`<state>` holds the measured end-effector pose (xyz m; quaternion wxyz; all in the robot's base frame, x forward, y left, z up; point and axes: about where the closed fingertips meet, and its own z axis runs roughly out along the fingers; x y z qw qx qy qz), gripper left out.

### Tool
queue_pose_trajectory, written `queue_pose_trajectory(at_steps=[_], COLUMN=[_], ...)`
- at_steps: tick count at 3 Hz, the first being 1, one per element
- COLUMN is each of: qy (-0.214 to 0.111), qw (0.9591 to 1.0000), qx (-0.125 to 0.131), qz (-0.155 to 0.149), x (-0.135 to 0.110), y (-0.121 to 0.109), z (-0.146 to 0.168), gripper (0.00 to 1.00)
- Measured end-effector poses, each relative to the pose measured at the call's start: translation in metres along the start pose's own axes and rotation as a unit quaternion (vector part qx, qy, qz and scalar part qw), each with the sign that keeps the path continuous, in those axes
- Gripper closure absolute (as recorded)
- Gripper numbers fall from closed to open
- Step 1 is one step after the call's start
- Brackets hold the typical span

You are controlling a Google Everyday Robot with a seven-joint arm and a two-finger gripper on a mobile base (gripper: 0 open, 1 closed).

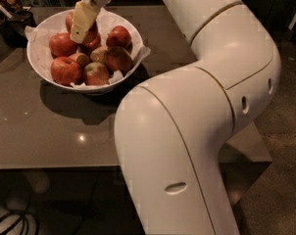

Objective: Pick apple from white bowl

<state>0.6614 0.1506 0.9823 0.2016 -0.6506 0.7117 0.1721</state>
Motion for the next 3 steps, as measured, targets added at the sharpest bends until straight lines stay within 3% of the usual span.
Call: queue_pose_trajectory(at_steps=[2,3], qy=[-0.033,-0.038], qw=[0.9969,0.9969], qx=[-0.028,-0.022], qz=[-0.066,-0.066], x=[0.001,-0.004], y=[0.041,0.038], z=[-0.033,-0.03], gripper=[1.0,1.0])
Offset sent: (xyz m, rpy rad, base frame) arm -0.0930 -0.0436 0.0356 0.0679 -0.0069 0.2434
